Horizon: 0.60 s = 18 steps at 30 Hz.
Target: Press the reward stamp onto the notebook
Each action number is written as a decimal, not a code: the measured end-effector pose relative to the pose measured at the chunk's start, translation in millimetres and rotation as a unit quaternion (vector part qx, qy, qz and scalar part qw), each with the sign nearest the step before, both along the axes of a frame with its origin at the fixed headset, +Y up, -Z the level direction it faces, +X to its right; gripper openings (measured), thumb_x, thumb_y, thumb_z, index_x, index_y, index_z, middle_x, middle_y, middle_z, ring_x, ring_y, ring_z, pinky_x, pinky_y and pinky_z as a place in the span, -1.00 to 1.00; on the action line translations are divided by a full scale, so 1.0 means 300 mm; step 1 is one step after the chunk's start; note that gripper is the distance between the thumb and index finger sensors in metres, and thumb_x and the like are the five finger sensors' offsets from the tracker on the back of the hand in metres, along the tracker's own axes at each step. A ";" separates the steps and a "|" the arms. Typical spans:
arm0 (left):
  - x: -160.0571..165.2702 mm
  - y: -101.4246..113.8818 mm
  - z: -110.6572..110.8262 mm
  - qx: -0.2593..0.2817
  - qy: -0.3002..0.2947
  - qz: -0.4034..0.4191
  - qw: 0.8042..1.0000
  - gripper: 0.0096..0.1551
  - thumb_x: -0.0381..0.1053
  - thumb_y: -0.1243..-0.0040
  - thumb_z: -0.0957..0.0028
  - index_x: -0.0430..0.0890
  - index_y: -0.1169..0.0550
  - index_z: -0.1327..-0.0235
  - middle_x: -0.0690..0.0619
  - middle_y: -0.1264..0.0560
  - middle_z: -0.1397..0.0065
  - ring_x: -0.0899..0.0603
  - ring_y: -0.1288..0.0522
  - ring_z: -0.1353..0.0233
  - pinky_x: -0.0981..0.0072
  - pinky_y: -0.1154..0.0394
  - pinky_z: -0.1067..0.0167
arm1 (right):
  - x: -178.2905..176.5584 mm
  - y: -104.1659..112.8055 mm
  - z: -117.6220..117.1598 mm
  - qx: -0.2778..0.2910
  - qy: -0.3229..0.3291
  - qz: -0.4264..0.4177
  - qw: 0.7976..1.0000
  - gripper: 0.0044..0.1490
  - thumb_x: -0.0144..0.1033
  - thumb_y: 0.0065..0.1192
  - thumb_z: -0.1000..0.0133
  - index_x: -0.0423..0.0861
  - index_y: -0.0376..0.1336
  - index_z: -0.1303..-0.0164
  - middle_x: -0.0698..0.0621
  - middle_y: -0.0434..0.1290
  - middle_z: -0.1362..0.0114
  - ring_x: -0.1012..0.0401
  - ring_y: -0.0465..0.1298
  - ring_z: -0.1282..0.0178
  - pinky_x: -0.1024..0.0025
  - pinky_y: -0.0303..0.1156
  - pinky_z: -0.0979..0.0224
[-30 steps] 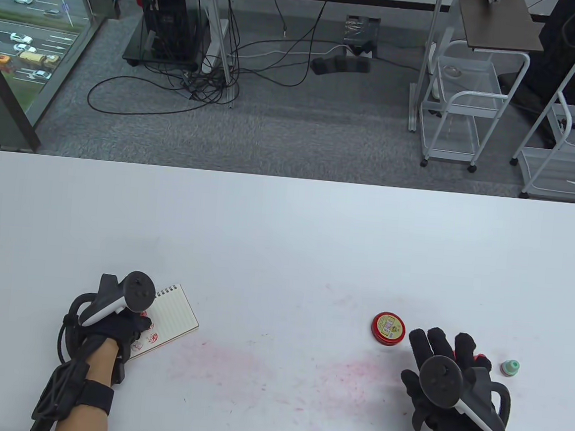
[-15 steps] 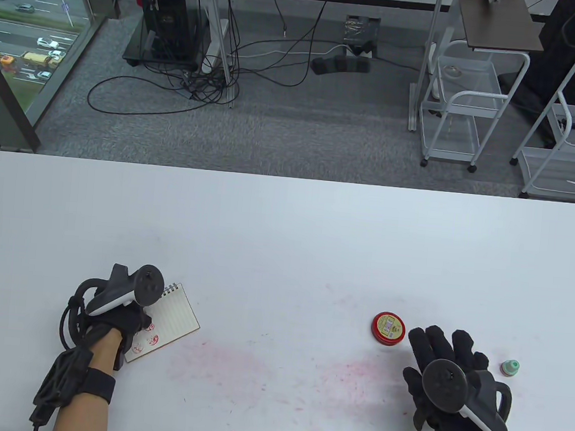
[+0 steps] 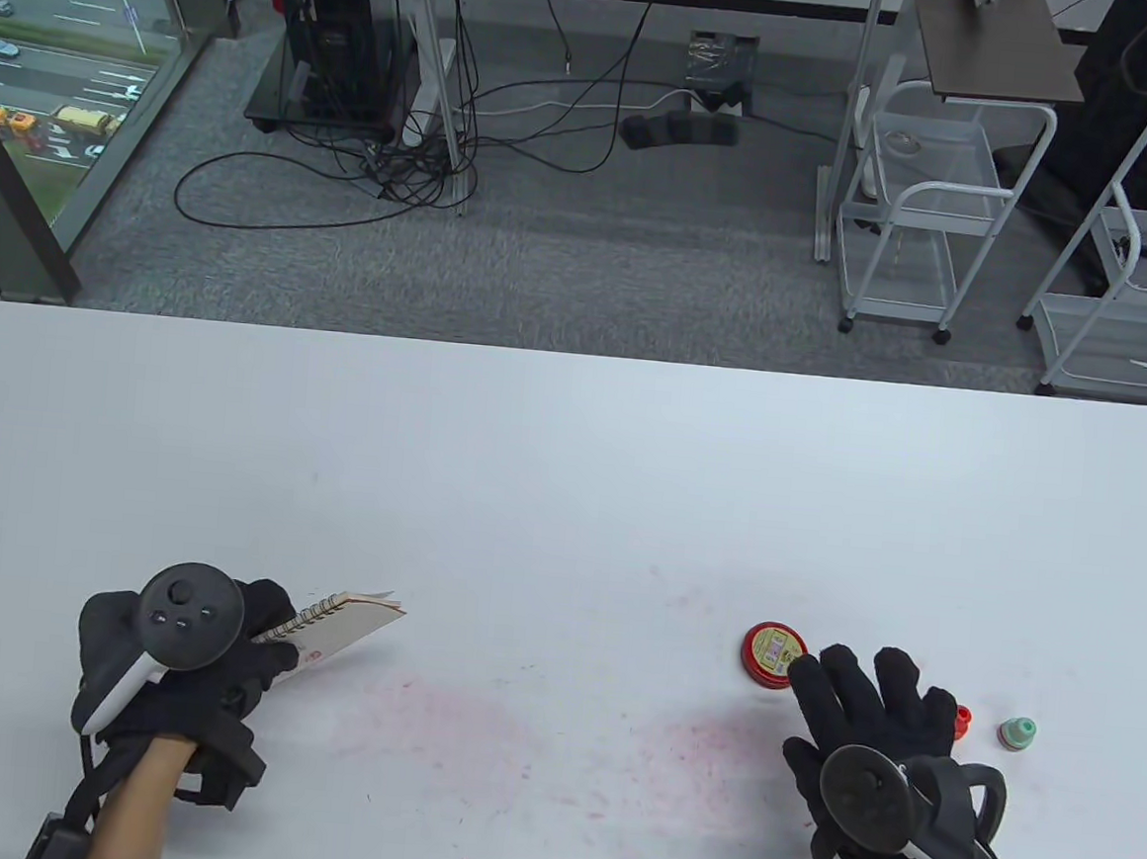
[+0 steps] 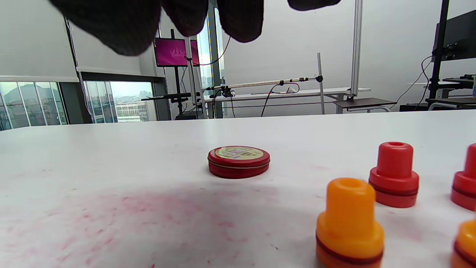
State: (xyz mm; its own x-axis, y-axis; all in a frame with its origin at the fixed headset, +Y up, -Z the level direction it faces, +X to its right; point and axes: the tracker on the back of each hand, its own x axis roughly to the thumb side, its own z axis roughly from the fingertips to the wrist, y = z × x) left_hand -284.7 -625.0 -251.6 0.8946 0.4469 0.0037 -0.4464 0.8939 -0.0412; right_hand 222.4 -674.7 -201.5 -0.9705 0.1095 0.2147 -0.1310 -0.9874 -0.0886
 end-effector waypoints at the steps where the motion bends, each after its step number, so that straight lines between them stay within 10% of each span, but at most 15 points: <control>1: 0.027 -0.002 0.005 -0.025 0.006 0.022 0.999 -0.67 -0.01 -0.54 0.20 0.07 -0.70 0.16 0.14 -0.68 0.05 -0.13 -0.74 0.03 -0.08 -0.64 -0.10 | 0.000 0.000 0.001 0.001 0.000 -0.001 1.000 -0.14 0.03 0.13 -0.06 0.08 0.00 -0.59 -0.11 0.09 -0.74 -0.42 0.00 -0.63 -0.66 -0.03 -0.42; 9: 0.250 -0.157 0.033 -0.125 0.005 0.135 0.983 -0.64 -0.01 -0.53 0.16 0.01 -0.68 0.10 0.09 -0.68 0.05 -0.12 -0.75 0.12 0.00 -0.68 0.02 | 0.004 -0.021 0.003 -0.033 0.002 -0.005 0.999 -0.14 0.03 0.12 -0.08 0.08 -0.02 -0.60 -0.12 0.09 -0.74 -0.43 0.01 -0.63 -0.71 -0.07 -0.39; 18: 0.543 -0.293 0.046 -0.212 0.018 0.341 0.916 -0.64 0.02 -0.53 0.10 0.00 -0.66 0.07 0.10 -0.67 0.04 -0.10 -0.76 0.11 0.03 -0.70 0.03 | -0.003 -0.031 0.000 -0.063 0.017 -0.016 0.998 -0.15 0.06 0.11 -0.08 0.09 0.02 -0.59 -0.12 0.06 -0.76 -0.46 0.01 -0.62 -0.73 -0.10 -0.37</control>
State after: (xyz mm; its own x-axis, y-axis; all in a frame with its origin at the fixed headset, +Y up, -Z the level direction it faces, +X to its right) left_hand -121.8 -713.0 -237.8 0.4024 0.8566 -0.3230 -0.9030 0.3135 -0.2936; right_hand 221.5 -684.1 -201.6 -0.9585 0.1686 0.2299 -0.1636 -0.9857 0.0407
